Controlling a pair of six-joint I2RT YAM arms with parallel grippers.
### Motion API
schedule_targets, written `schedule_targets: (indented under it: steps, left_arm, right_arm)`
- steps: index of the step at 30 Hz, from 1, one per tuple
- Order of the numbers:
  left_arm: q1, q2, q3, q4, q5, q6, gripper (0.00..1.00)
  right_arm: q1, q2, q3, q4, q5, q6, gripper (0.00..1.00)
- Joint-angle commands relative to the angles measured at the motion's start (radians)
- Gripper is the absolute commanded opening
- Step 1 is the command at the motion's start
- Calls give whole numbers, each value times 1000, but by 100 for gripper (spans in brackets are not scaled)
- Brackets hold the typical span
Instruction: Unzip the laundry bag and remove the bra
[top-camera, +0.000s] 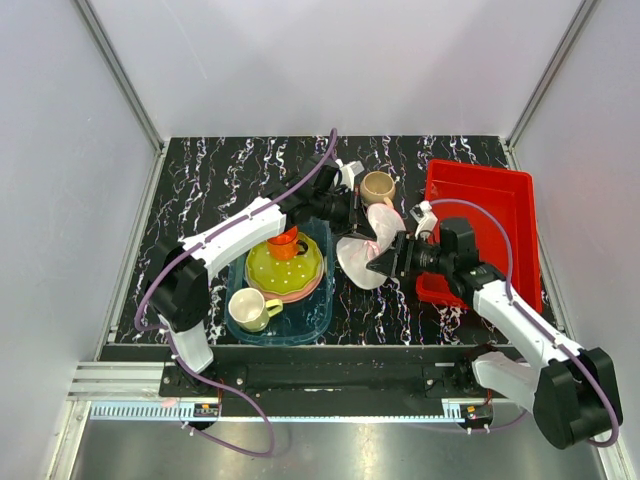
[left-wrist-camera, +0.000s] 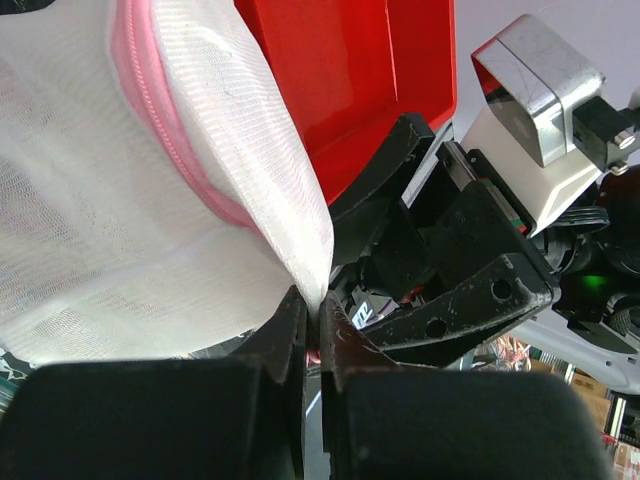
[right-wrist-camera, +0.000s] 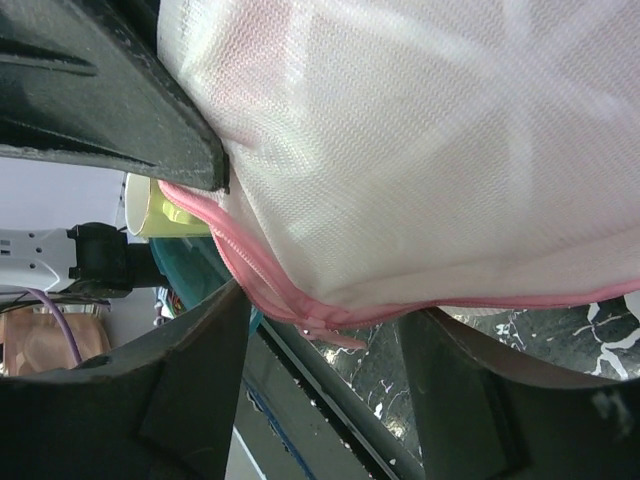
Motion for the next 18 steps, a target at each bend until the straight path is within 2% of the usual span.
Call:
schedule_targets:
  steps: [1, 12, 18]
  left_arm:
    - [-4, -5, 34, 47, 41, 5, 0]
    - [-4, -10, 27, 39, 38, 11, 0]
    - [-4, -13, 25, 39, 32, 11, 0]
  right_arm:
    - [6, -54, -3, 79, 12, 3, 67]
    - [3, -106, -17, 4, 44, 8, 56]
    - [5, -129, -12, -34, 57, 5, 56]
